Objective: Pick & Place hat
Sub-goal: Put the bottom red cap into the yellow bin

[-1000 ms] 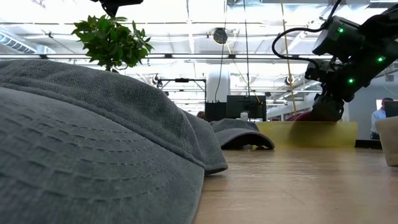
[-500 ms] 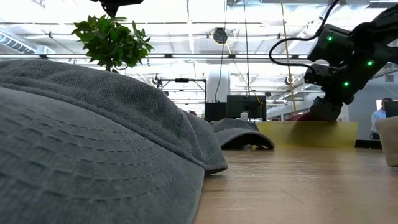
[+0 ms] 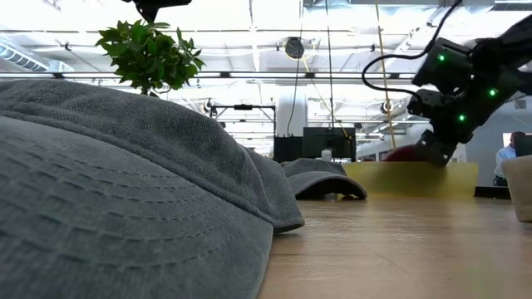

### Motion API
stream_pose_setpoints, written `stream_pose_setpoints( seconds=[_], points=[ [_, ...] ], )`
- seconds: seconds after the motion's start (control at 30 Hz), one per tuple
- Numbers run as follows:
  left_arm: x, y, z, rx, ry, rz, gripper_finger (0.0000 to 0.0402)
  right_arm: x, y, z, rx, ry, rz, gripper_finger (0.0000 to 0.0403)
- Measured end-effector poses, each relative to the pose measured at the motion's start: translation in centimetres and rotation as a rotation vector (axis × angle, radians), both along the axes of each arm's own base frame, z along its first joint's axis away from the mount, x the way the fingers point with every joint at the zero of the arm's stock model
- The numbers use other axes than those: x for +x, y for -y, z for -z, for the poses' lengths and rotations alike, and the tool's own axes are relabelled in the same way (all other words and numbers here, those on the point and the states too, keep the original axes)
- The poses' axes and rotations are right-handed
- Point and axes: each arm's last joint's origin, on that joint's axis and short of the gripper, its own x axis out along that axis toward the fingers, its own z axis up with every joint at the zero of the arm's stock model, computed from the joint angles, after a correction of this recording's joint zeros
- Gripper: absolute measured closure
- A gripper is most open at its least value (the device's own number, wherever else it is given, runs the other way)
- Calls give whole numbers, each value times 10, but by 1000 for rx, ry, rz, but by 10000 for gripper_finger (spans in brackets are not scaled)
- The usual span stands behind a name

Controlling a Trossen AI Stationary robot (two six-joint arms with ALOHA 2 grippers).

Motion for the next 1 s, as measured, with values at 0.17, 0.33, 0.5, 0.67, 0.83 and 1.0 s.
stream_pose_setpoints(
  seconds=[0.17, 0.33, 0.5, 0.67, 0.83, 1.0],
  points=[
    [0, 0, 0, 0, 0, 0, 346, -4, -1, 13, -44, -27, -45, 395],
    [0, 0, 0, 0, 0, 0, 346, -2, -1, 12, -41, -18, -66, 365],
    [0, 0, 0, 0, -1, 0, 346, -2, -1, 12, -41, -17, -68, 328],
    [0, 0, 0, 1, -2, 0, 346, -2, -1, 12, -43, -15, -70, 309],
    [0, 0, 0, 1, -3, 0, 346, -2, -1, 9, -39, 17, -72, 303],
    [0, 0, 0, 0, -2, 0, 346, -2, -3, 2, 8, 154, -105, 303]
  ],
)
